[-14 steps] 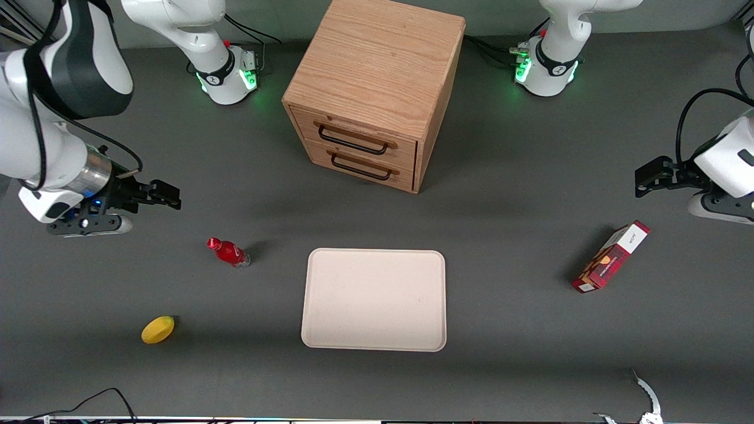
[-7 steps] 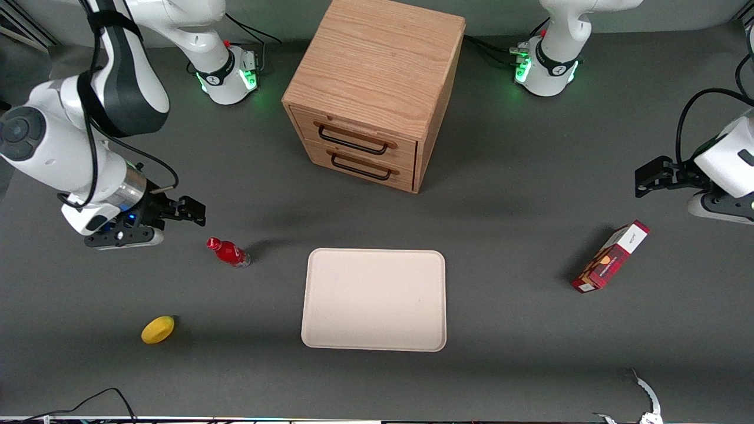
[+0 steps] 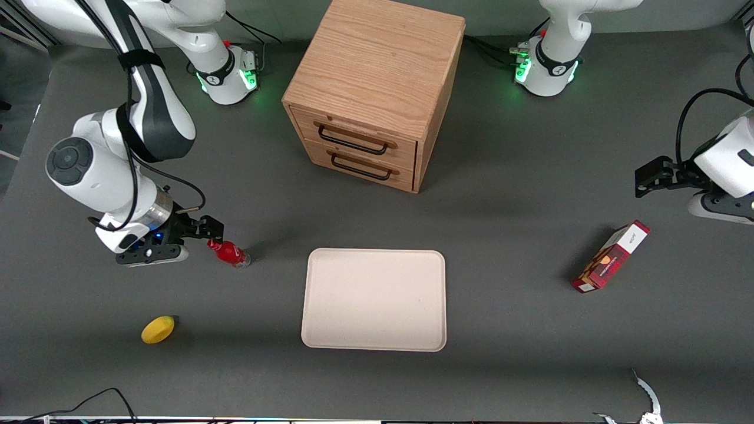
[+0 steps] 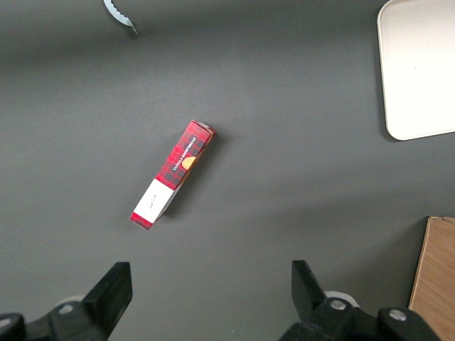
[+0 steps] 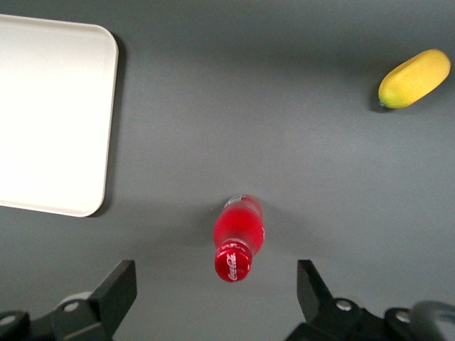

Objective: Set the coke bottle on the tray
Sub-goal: 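Lower the right gripper and close it around the bottle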

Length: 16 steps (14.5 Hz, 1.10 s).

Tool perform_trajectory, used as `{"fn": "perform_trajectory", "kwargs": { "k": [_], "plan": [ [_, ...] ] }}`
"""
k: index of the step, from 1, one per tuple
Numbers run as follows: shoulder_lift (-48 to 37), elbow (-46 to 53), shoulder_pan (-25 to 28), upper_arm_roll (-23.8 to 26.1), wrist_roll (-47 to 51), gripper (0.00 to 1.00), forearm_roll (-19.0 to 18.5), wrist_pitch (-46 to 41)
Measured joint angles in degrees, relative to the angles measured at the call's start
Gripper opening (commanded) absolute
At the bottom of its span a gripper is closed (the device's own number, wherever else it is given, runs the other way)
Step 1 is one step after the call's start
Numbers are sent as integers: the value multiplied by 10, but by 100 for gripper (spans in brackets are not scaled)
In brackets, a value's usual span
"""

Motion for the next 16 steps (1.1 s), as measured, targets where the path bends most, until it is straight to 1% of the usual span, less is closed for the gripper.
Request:
{"fn": "perform_trajectory", "kwargs": {
  "k": [10, 13, 15, 16],
  "plan": [
    [8, -76, 0, 0, 0, 100, -15, 108],
    [8, -89, 0, 1, 0, 93, -34, 122],
    [8, -91, 0, 1, 0, 89, -36, 123],
    [8, -91, 0, 1, 0, 83, -36, 123]
  ]
}}
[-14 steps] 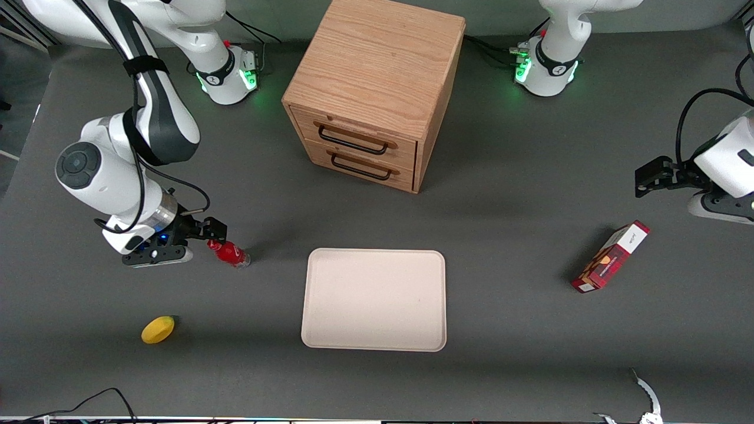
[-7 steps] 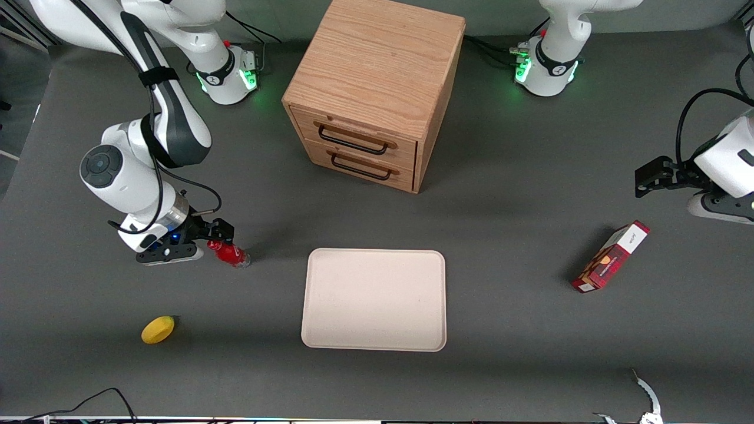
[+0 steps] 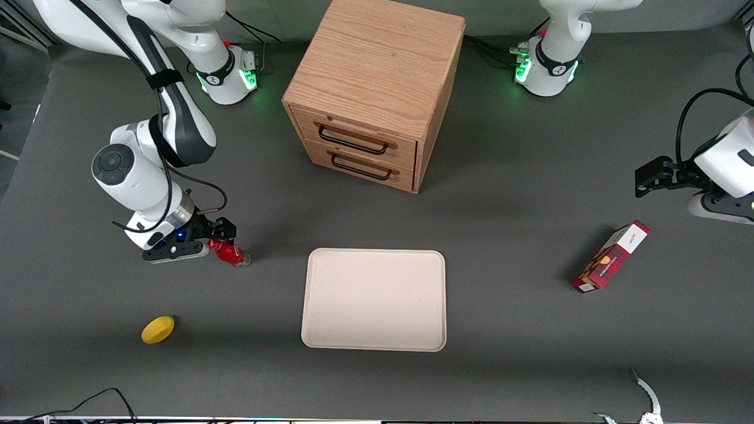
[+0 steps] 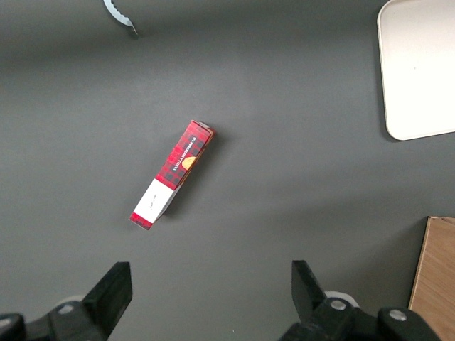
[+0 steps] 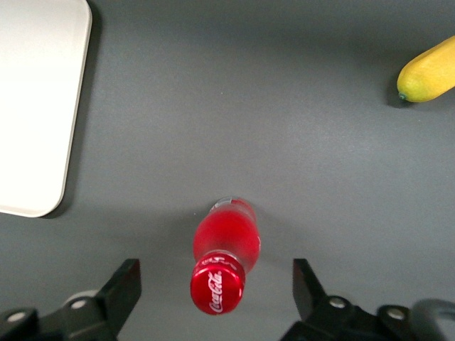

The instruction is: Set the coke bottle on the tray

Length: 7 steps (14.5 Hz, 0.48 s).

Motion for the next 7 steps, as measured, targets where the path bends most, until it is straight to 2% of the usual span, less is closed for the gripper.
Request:
{"fn": "perform_trajectory", "kwargs": {
  "k": [1, 3, 7],
  "plan": [
    [0, -1, 0, 0, 0, 75, 0, 1],
    [0, -2, 0, 0, 0, 68, 0, 2],
    [0, -2, 0, 0, 0, 36, 0, 2]
  ]
}}
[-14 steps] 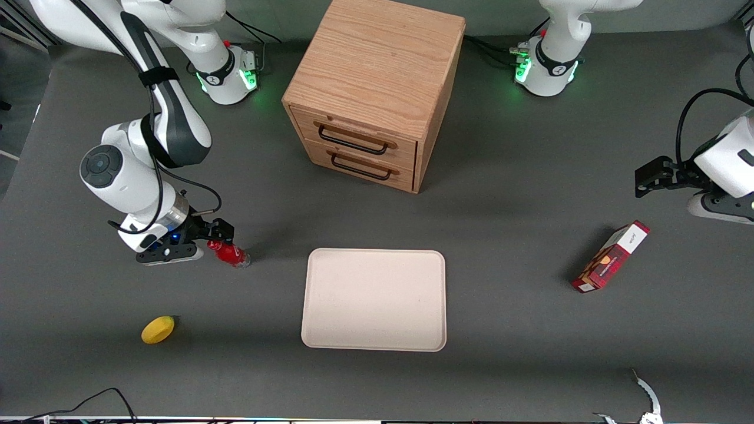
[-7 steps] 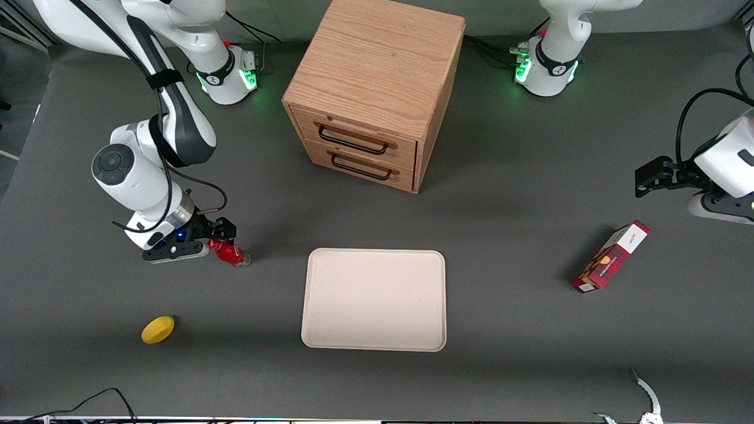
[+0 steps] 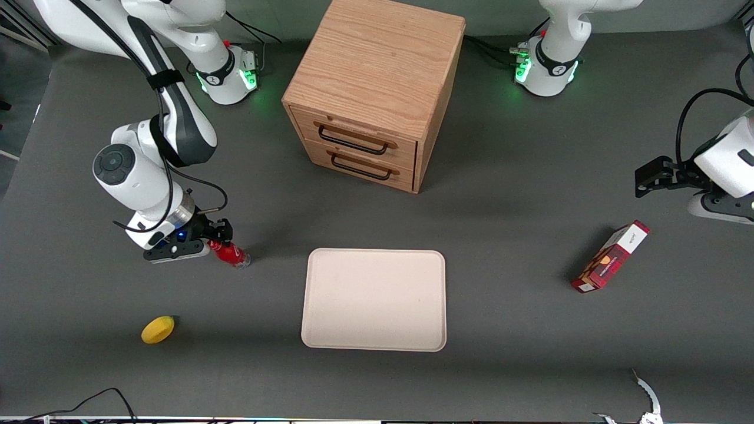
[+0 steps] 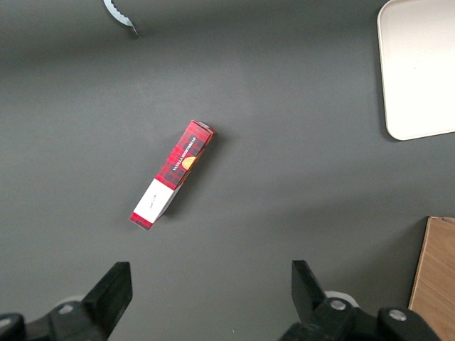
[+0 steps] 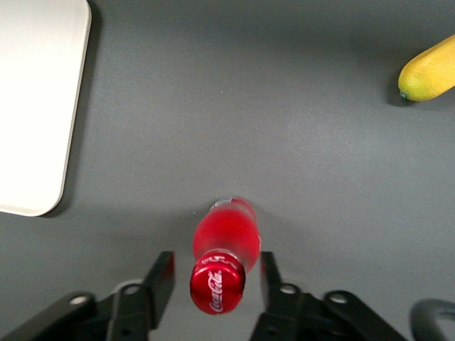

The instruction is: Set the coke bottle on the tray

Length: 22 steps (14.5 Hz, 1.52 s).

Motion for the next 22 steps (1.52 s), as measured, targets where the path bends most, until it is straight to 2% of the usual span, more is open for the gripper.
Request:
{"fn": "perform_trajectory", "kwargs": {
  "k": [3, 9, 15, 22],
  "plan": [
    [0, 0, 0, 0, 0, 0, 0, 0],
    [-18, 5, 0, 1, 0, 0, -1, -25],
    [-86, 162, 0, 4, 0, 0, -2, -328],
    [-86, 308, 0, 4, 0, 0, -2, -479]
  ]
}}
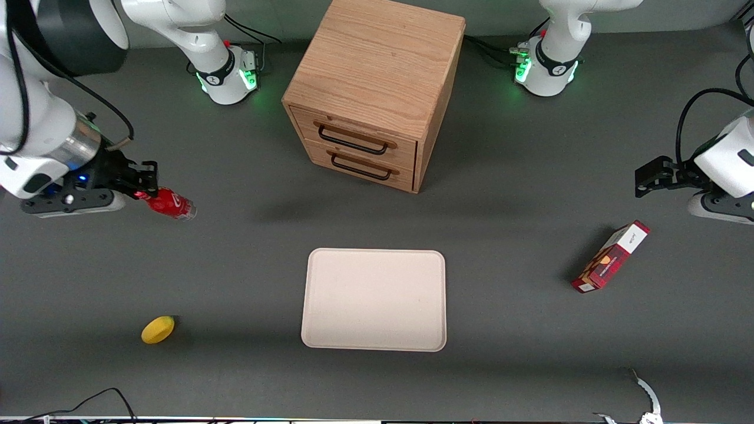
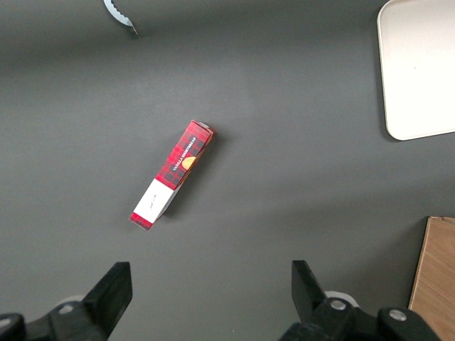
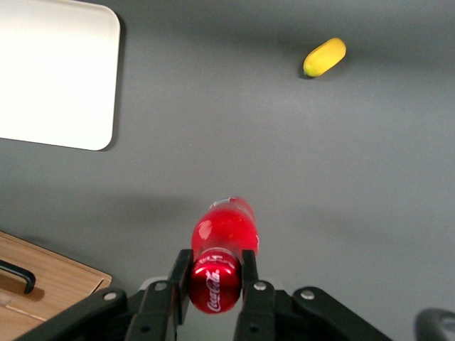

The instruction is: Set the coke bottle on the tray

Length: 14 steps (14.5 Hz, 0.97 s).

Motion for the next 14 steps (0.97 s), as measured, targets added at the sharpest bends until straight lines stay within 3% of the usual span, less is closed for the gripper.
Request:
{"fn": "perform_trajectory", "kwargs": {
  "k": [3, 14],
  "plan": [
    [10, 19, 8, 1, 11, 0, 0, -5],
    [192, 167, 144, 5, 200, 0, 0, 49]
  ]
}}
